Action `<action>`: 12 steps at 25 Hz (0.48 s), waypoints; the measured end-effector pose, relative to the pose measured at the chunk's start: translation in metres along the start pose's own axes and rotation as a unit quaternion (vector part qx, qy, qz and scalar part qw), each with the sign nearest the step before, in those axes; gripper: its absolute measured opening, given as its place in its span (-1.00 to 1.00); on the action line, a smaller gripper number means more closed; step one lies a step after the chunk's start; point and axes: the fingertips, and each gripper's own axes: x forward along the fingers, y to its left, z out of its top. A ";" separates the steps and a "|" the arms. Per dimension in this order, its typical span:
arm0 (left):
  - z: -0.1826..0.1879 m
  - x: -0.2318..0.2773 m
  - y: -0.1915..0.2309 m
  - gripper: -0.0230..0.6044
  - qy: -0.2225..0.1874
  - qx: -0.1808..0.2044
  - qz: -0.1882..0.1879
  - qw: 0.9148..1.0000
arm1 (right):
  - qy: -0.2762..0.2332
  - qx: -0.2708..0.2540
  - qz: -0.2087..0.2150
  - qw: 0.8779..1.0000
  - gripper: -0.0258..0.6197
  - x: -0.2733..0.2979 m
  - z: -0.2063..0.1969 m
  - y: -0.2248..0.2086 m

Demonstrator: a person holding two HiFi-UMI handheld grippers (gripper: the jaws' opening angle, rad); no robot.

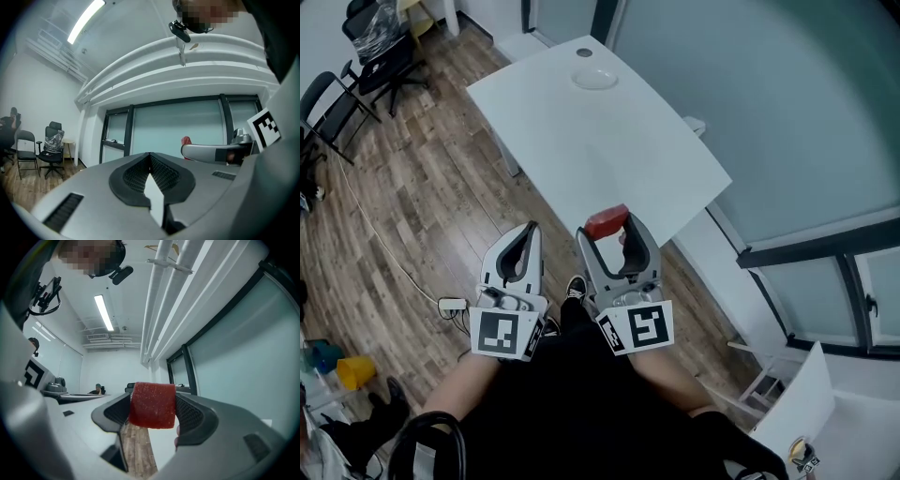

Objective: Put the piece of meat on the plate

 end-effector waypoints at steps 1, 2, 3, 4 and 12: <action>0.000 0.007 0.002 -0.93 0.001 0.000 0.001 1.000 | 0.000 0.001 0.001 1.000 0.01 0.006 -0.001 -0.004; -0.001 0.014 0.005 -0.93 0.002 0.001 0.001 1.000 | 0.000 0.001 0.002 1.000 0.01 0.013 -0.001 -0.008; -0.001 0.021 0.007 -0.93 0.002 0.001 0.002 1.000 | 0.001 0.002 0.004 1.000 0.01 0.020 -0.003 -0.011; -0.003 0.028 0.010 -0.93 0.003 0.001 0.002 1.000 | 0.002 0.003 0.005 1.000 0.01 0.026 -0.004 -0.015; -0.006 0.090 0.025 -0.93 0.014 -0.001 0.012 1.000 | 0.003 0.010 0.017 1.000 0.00 0.077 -0.007 -0.053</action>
